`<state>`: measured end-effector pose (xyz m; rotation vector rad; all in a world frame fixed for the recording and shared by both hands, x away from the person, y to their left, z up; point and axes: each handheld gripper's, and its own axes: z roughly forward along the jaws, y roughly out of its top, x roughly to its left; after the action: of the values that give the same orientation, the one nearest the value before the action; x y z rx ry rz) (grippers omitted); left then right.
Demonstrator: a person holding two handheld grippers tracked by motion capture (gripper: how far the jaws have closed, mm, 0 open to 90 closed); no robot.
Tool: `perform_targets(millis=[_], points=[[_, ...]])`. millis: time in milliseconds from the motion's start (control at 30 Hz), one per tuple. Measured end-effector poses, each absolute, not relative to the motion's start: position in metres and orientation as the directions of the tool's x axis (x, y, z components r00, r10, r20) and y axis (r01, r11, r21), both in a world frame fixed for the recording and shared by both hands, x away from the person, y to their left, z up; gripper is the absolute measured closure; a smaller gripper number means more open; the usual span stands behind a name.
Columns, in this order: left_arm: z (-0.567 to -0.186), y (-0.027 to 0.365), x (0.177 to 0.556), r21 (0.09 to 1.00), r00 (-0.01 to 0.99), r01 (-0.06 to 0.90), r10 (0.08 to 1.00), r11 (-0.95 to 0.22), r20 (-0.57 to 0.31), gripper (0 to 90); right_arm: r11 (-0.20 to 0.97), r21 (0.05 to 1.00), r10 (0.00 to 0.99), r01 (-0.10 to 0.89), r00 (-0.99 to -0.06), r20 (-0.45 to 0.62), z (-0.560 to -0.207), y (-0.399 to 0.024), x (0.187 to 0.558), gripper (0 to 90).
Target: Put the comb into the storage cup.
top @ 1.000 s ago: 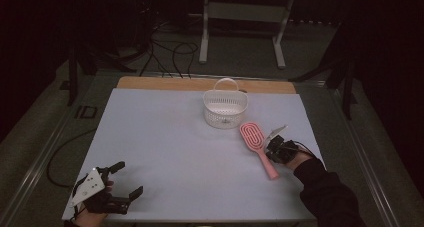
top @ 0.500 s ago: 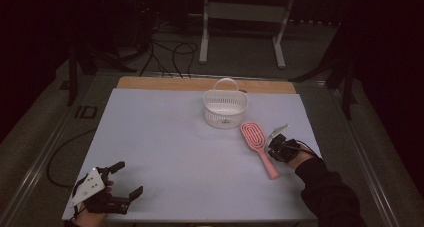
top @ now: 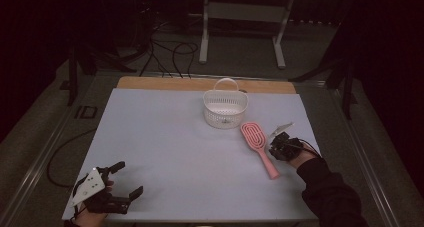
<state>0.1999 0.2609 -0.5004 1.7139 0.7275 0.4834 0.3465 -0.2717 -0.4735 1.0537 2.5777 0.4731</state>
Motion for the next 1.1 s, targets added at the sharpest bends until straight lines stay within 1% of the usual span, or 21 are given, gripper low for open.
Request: perform_targets(millis=[100, 233, 267, 300, 333, 400, 467, 633, 700, 867, 967, 1067, 1100], points=[[-0.501, 0.261, 0.200, 0.964, 0.725, 0.217, 0.687, -0.155, -0.053, 0.0, 0.663, 0.426, 0.728, 0.615, -0.663, -0.175, -0.469, -0.271, 0.347, 71.7], [-0.501, 0.261, 0.201, 0.964, 0.725, 0.218, 0.687, -0.153, -0.055, 0.0, 0.642, 0.447, 0.744, 0.623, -0.648, -0.166, -0.464, -0.271, 0.347, 66.1], [-0.501, 0.261, 0.201, 0.964, 0.724, 0.218, 0.687, -0.151, -0.056, 0.0, 0.641, 0.452, 0.744, 0.621, -0.647, -0.165, -0.463, -0.270, 0.347, 62.8], [-0.501, 0.261, 0.201, 0.964, 0.724, 0.218, 0.687, -0.151, -0.056, 0.0, 0.641, 0.452, 0.744, 0.621, -0.647, -0.165, -0.463, -0.270, 0.347, 62.8], [-0.501, 0.262, 0.201, 0.964, 0.724, 0.219, 0.688, -0.153, -0.056, 0.0, 0.631, 0.457, 0.752, 0.627, -0.639, -0.160, -0.461, -0.269, 0.346, 56.1], [-0.501, 0.262, 0.201, 0.964, 0.724, 0.219, 0.687, -0.153, -0.056, 0.0, 0.624, 0.462, 0.758, 0.630, -0.633, -0.159, -0.459, -0.269, 0.345, 51.5], [-0.501, 0.262, 0.201, 0.964, 0.724, 0.219, 0.687, -0.150, -0.058, 0.0, 0.616, 0.471, 0.762, 0.631, -0.629, -0.154, -0.456, -0.268, 0.345, 48.6], [-0.501, 0.261, 0.201, 0.964, 0.724, 0.220, 0.687, -0.150, -0.058, 0.0, 0.600, 0.484, 0.770, 0.637, -0.625, -0.133, -0.449, -0.268, 0.343, 47.6], [-0.501, 0.261, 0.201, 0.963, 0.724, 0.220, 0.688, -0.155, -0.055, 0.0, 0.596, 0.493, 0.770, 0.634, -0.625, -0.127, -0.448, -0.268, 0.343, 44.3], [-0.501, 0.261, 0.201, 0.963, 0.725, 0.221, 0.687, -0.154, -0.056, 0.1, 0.570, 0.490, 0.783, 0.660, -0.616, -0.081, -0.447, -0.266, 0.341, 31.5], [-0.501, 0.261, 0.201, 0.963, 0.725, 0.220, 0.686, -0.155, -0.055, 0.0, 0.566, 0.488, 0.785, 0.665, -0.616, -0.071, -0.447, -0.265, 0.342, 27.0], [-0.501, 0.261, 0.201, 0.963, 0.724, 0.222, 0.688, -0.155, -0.056, 0.0, 0.547, 0.485, 0.798, 0.682, -0.599, -0.057, -0.447, -0.263, 0.342, 15.9], [-0.501, 0.261, 0.201, 0.963, 0.724, 0.222, 0.688, -0.155, -0.056, 0.0, 0.547, 0.485, 0.798, 0.682, -0.599, -0.057, -0.447, -0.263, 0.342, 15.9]])
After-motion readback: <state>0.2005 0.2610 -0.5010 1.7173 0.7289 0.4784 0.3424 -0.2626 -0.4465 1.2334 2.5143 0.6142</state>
